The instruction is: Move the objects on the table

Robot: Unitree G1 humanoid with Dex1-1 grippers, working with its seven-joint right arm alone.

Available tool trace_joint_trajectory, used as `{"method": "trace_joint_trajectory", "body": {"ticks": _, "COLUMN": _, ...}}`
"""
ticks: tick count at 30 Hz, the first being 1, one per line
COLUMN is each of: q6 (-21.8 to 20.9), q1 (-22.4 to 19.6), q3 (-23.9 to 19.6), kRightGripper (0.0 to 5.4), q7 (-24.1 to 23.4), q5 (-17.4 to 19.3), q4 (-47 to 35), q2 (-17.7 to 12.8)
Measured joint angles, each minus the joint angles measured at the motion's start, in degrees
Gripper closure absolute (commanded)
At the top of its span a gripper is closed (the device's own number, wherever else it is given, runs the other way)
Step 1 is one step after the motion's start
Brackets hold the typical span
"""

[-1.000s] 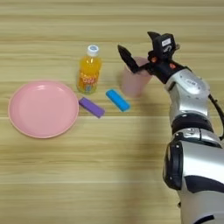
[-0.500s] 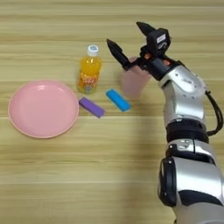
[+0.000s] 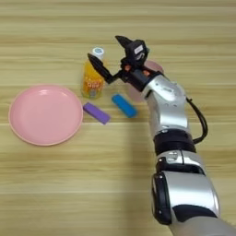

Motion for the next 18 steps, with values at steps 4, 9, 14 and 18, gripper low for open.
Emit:
{"method": "trace_joint_trajectory", "body": {"ticks": 4, "q6": 0.0, "q1": 0.0, "q3": 1.0, "kRightGripper": 0.03, "q7": -2.6, "q5": -1.7, "q4": 0.5, "q2": 0.6}}
{"method": "trace_joint_trajectory", "body": {"ticks": 9, "q6": 0.0, "q1": -0.3, "q3": 1.9, "kRightGripper": 0.03, "q7": -5.6, "q5": -3.8, "q4": 2.2, "q2": 1.0}}
{"method": "trace_joint_trajectory", "body": {"ticks": 14, "q6": 0.3, "q1": -1.3, "q3": 2.7, "kRightGripper": 0.03, "q7": -9.3, "q5": -6.0, "q4": 5.5, "q2": 1.6}}
{"method": "trace_joint_trajectory", "body": {"ticks": 18, "q6": 0.3, "q1": -2.0, "q3": 3.1, "kRightGripper": 0.03, "q7": -9.8, "q5": -6.2, "q4": 7.0, "q2": 2.0}}
